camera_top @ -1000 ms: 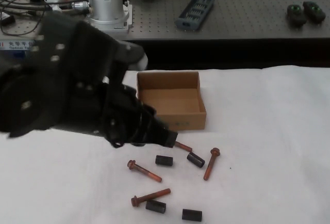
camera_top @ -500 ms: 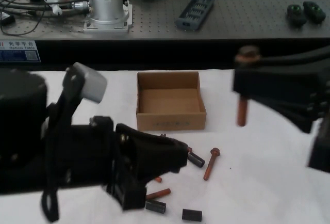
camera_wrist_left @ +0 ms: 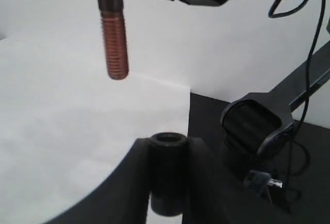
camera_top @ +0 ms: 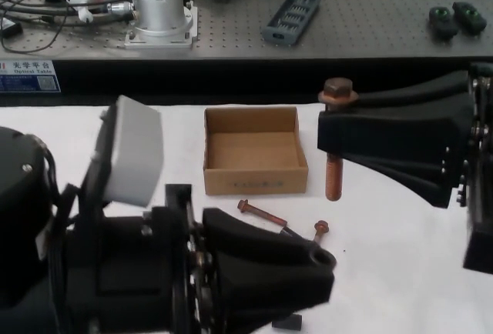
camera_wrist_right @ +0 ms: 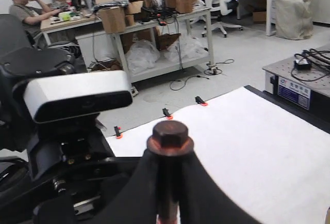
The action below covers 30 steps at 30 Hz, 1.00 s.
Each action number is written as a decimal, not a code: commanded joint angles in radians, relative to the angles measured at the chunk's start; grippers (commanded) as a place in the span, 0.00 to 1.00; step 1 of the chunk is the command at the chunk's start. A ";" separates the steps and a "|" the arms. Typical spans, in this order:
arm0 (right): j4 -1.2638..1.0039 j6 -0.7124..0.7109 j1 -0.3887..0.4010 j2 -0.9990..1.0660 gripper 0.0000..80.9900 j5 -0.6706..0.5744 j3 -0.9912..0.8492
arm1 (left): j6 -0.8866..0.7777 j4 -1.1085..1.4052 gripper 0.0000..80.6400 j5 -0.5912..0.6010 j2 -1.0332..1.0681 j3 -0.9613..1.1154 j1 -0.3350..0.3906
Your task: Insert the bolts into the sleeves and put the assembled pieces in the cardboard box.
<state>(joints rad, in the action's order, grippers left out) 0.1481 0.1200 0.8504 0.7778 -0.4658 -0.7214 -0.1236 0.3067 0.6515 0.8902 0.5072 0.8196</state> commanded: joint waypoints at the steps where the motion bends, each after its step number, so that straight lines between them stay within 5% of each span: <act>1: -0.029 -0.009 -0.003 -0.004 0.04 -0.048 -0.003 | 0.059 0.001 0.05 -0.048 -0.008 0.003 0.023; 17: -0.164 0.079 0.002 -0.131 0.04 0.029 0.103 | 0.080 0.076 0.01 -0.128 -0.005 -0.006 0.023; 30: -0.296 0.114 0.002 -0.096 0.04 -0.016 0.150 | -0.103 0.410 0.01 -0.176 0.003 -0.133 0.023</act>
<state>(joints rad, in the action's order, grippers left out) -0.1304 0.2290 0.8504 0.6700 -0.4578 -0.5683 -0.1990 0.6595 0.4850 0.8923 0.3715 0.8378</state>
